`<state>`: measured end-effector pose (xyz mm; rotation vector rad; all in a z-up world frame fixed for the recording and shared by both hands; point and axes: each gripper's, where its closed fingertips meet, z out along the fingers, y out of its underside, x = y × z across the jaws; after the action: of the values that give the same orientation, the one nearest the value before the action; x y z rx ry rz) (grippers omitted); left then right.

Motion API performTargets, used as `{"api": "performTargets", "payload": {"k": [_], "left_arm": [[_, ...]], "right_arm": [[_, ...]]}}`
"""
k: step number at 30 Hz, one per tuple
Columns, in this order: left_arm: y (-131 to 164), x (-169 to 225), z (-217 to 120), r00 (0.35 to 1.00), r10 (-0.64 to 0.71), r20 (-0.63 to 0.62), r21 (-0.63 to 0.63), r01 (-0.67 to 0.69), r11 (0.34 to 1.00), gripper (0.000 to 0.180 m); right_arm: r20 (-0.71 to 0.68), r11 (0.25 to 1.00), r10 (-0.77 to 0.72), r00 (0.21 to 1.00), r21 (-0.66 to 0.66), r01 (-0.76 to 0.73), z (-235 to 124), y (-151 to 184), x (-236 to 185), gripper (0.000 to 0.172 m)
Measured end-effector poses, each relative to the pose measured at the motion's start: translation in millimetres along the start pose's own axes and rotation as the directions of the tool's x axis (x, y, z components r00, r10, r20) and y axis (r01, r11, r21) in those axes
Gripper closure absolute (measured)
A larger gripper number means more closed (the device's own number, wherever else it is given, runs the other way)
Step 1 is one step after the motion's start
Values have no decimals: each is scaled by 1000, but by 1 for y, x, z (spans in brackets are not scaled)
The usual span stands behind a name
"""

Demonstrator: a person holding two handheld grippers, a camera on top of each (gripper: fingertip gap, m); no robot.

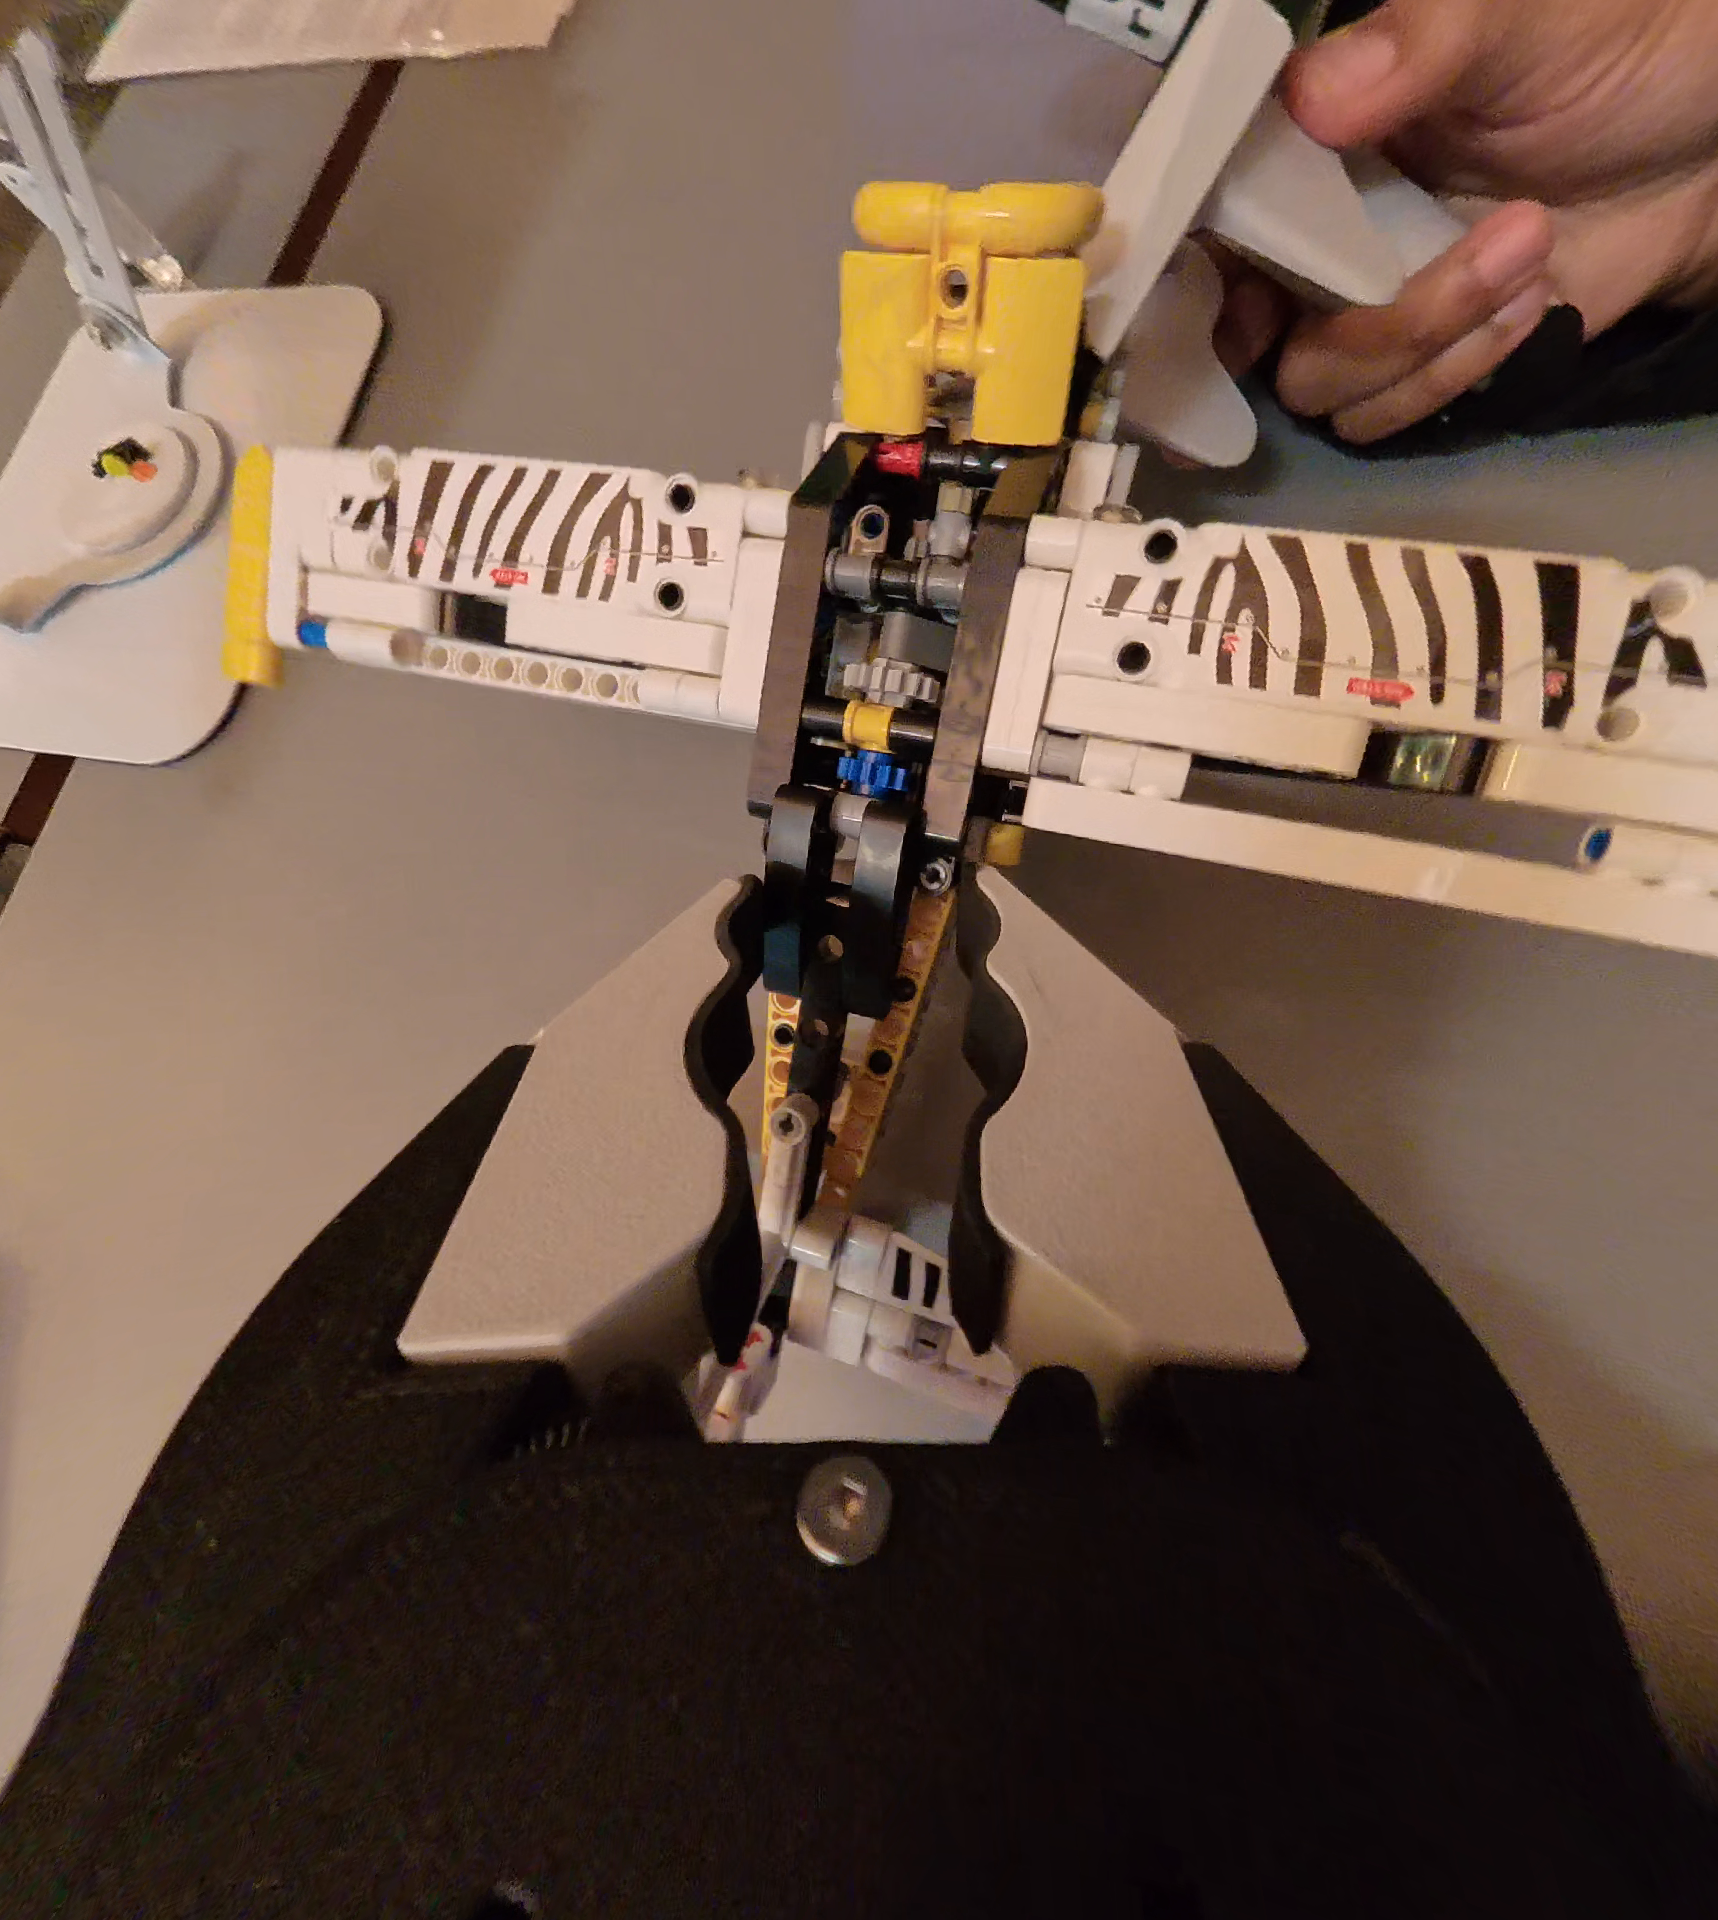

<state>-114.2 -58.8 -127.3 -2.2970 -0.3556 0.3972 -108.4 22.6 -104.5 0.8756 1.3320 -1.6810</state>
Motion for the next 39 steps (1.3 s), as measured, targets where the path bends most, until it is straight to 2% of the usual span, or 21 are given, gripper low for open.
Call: {"api": "performTargets", "payload": {"k": [3, 5, 7, 10, 12, 16, 19, 21, 26, 31, 32, 35, 39], "left_arm": [[1, 7, -10, 1000, 8, 17, -50, -8, 999, 148], [8, 16, -13, 1000, -6, -9, -105, 5, 994, 150], [17, 26, -14, 998, -35, -58, -159, 25, 987, 158], [17, 30, -16, 995, -65, -75, -171, 51, 984, 158], [18, 28, -15, 996, -62, -60, -168, 51, 984, 158], [25, 21, -8, 998, -58, -16, -197, 54, 979, 153], [22, 20, -3, 996, -80, -25, -176, 74, 982, 151], [21, 17, -2, 997, -79, -6, -168, 77, 983, 144], [16, 9, 0, 997, -59, 47, -140, 65, 988, 128], [12, 6, 5, 997, -59, 58, -123, 66, 990, 123], [13, 7, 6, 997, -60, 54, -129, 66, 989, 125], [14, 17, 6, 998, -58, 3, -156, 57, 986, 144], [13, 21, 8, 1000, -24, 5, -182, 25, 983, 155]], "right_arm": [[33, 999, 53, 998, -4, -53, 3, 3, 2, 152], [-5, 999, 51, 999, -15, -51, 5, 6, 8, 152], [-96, 999, -1, 995, -37, -3, 7, 9, 19, 153], [-142, 996, -76, 987, -65, 67, 8, 10, 21, 154], [-168, 994, -105, 980, -55, 97, 7, 7, 22, 146], [-174, 985, -146, 974, 64, 159, -11, -18, 11, 133], [-96, 963, -168, 981, 197, 185, -26, -39, -10, 134], [-123, 948, -213, 969, 215, 235, -30, -43, -14, 136], [-336, 872, -450, 828, 36, 488, -7, -30, -7, 139], [-409, 842, -516, 753, -78, 534, 13, -18, 4, 137], [-422, 837, -523, 741, -90, 540, 14, -17, 6, 142], [-473, 817, -550, 688, -132, 562, 12, -19, 12, 157], [-474, 829, -537, 698, -143, 541, 10, -21, 13, 159]]}}
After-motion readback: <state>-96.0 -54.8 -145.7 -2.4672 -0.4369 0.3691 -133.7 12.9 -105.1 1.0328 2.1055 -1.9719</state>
